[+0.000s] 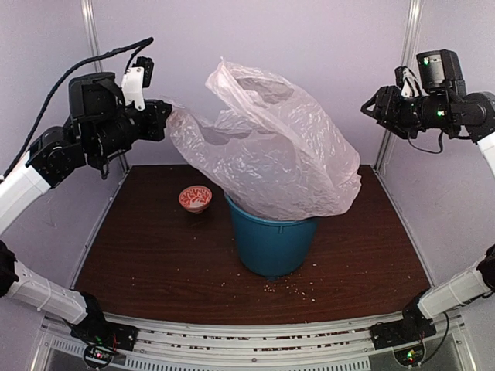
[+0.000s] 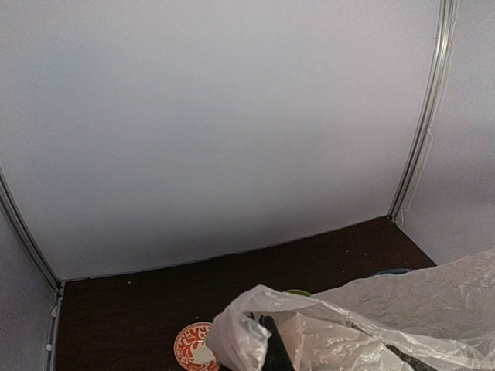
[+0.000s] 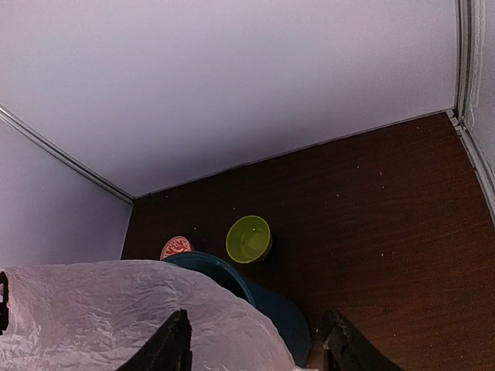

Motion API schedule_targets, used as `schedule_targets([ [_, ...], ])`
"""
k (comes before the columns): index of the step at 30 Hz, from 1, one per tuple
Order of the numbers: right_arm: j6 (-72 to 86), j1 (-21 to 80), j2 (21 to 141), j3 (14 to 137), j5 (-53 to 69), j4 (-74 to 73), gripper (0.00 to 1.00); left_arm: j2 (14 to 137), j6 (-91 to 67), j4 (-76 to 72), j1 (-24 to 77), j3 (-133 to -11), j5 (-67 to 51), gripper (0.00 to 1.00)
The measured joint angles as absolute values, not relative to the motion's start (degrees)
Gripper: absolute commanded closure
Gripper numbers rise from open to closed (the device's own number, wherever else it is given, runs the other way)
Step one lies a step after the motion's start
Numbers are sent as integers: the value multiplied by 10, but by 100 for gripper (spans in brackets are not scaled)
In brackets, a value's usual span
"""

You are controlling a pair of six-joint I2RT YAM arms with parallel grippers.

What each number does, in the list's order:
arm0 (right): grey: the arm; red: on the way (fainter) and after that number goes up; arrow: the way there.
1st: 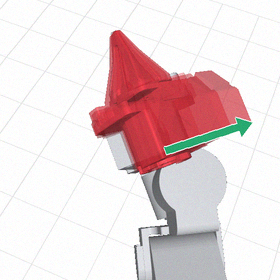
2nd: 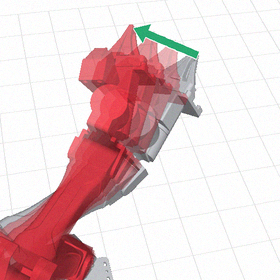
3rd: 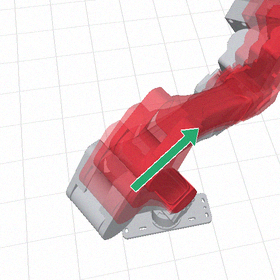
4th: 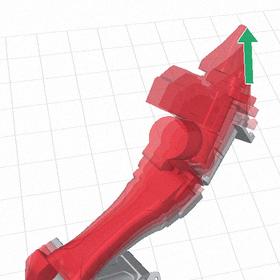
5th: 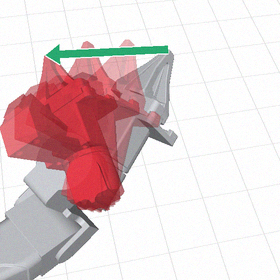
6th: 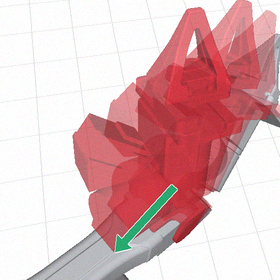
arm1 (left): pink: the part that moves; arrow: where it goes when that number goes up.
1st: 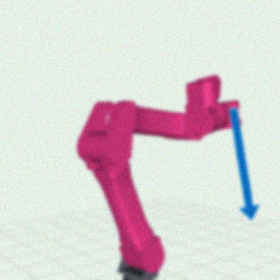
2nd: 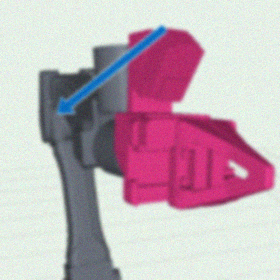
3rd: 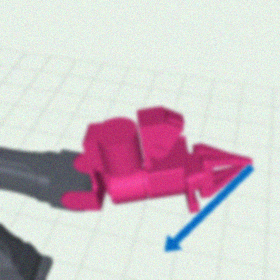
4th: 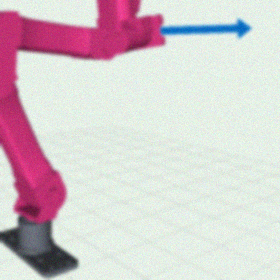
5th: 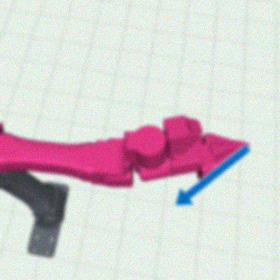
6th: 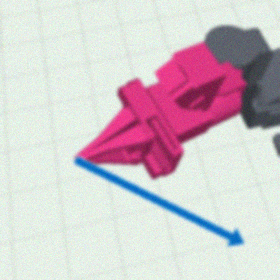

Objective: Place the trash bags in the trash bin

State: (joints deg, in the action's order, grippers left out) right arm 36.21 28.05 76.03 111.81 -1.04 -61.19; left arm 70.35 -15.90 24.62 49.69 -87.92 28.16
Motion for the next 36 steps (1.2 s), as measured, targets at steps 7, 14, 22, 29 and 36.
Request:
schedule_targets([
  [7,354,252,716,1058,91,-650,42,735,-165,274,472,-909,268,100],
  [14,342,252,651,981,158,-650,42,762,-173,301,446,-920,253,100],
  [22,326,252,636,894,209,-632,43,768,-176,314,430,-926,245,100],
  [29,314,252,683,871,251,-586,54,768,-190,313,430,-926,236,100],
  [36,327,253,725,871,321,-512,65,756,-199,289,429,-913,214,100],
])
